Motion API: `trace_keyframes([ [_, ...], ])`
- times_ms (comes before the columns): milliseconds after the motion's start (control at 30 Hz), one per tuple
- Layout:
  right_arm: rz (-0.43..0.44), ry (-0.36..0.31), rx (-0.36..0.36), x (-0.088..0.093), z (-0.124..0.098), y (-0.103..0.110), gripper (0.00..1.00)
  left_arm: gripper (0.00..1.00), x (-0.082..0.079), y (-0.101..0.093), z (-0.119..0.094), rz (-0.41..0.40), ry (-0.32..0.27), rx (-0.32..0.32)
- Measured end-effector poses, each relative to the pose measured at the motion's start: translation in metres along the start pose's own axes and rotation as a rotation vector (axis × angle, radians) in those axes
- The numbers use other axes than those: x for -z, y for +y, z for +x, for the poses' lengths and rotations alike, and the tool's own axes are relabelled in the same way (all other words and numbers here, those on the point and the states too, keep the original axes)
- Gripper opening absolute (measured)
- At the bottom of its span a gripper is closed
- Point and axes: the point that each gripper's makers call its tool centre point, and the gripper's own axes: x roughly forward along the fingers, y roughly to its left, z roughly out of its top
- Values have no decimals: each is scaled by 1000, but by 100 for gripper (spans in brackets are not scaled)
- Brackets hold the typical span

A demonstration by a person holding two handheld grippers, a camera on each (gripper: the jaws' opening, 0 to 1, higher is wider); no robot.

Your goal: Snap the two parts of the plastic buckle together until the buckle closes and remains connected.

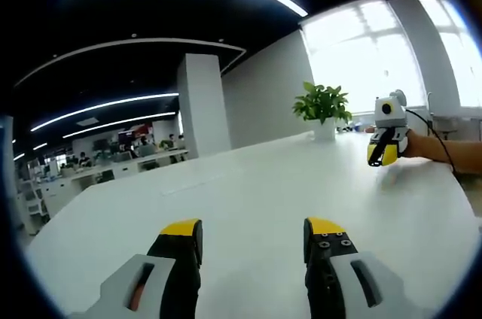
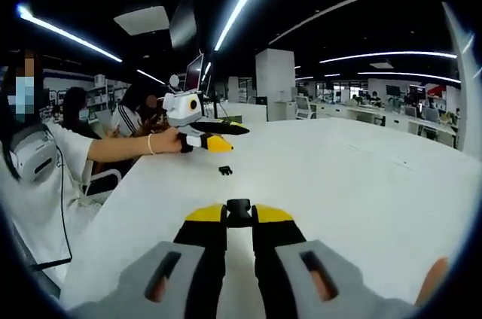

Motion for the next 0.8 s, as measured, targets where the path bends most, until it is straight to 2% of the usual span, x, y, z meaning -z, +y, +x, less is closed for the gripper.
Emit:
trace_keyframes([
  [167,28,-50,-5,-17,18,2,12,55,0,0,-2,-8,-4,1],
  [233,26,-41,-18,-19,27,6,12,55,0,0,-2,-11,-3,4],
  [300,-11,6,-34,-18,42,13,12,55,0,-1,-2,-14,-4,7],
  [333,-19,9,-41,-19,49,16,12,55,0,-1,-2,-13,-4,8],
  [533,-16,-27,-87,-32,79,23,12,55,1,-2,-3,-6,0,9],
  [600,-11,-14,-90,-29,83,23,12,55,1,-2,-3,-6,1,10],
  [700,-8,58,-82,-11,81,23,12,55,1,-3,-3,-5,1,12],
  [800,-10,87,-67,-3,78,24,12,55,3,-5,-3,6,10,18],
])
